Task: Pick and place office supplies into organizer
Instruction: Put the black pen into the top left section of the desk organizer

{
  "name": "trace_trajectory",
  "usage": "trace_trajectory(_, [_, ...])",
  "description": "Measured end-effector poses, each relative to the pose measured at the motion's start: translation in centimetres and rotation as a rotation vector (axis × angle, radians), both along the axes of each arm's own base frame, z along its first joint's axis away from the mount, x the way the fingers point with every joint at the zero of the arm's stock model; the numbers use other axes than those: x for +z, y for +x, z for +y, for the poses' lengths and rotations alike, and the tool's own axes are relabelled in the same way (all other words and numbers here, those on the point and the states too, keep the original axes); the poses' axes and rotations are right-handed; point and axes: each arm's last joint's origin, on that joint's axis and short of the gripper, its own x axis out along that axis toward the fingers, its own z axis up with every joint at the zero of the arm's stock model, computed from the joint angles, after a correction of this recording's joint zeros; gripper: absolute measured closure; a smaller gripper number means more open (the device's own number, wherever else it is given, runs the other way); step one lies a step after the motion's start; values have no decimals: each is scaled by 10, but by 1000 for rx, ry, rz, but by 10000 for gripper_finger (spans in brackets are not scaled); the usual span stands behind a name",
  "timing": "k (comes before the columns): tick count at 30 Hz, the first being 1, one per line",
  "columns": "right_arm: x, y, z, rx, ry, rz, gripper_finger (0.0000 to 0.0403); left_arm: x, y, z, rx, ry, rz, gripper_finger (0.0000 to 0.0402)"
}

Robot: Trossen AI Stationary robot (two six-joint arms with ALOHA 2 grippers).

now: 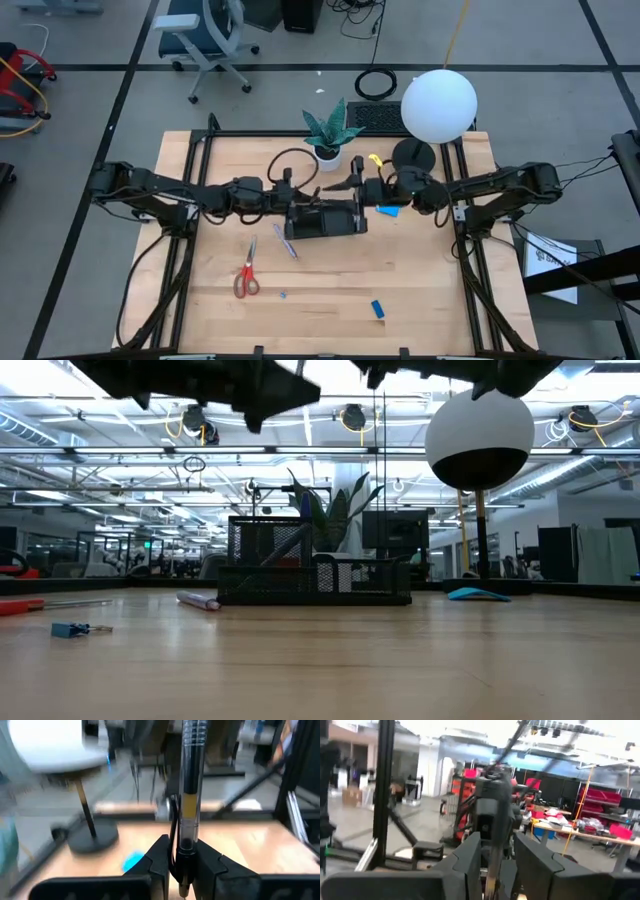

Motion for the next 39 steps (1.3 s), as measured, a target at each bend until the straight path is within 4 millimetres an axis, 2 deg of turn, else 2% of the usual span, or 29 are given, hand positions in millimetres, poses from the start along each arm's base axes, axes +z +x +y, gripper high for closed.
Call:
trace_trajectory(3, [5,-8,11,14,-119,30,291,6,-4,0,6,-71,-11,349])
trace_trajectory(7, [7,-16,31,-34,-406,65,290,11,-11,-1,-10,-182,0,349])
trace_trajectory(15, [-17,-15,85,-399,-1189,252,289,6,-10,-4,-81,-313,49,349])
trace_trajectory(19, [-29,-8,102,-639,-1495,354,289,5,-11,-4,-81,-320,60,349])
trace_trajectory(23, [-41,2,105,-767,-1757,433,289,5,-11,-11,-101,-331,66,349])
trace_trajectory(28, [-57,16,98,-790,-2041,469,289,5,-11,-16,-117,-330,67,349])
trace_trajectory(33, [-59,25,89,-792,-2094,473,291,6,-11,-18,-125,-330,61,349])
trace_trajectory(39, [-58,26,89,-784,-2190,462,306,2,-9,-18,-121,-333,80,349])
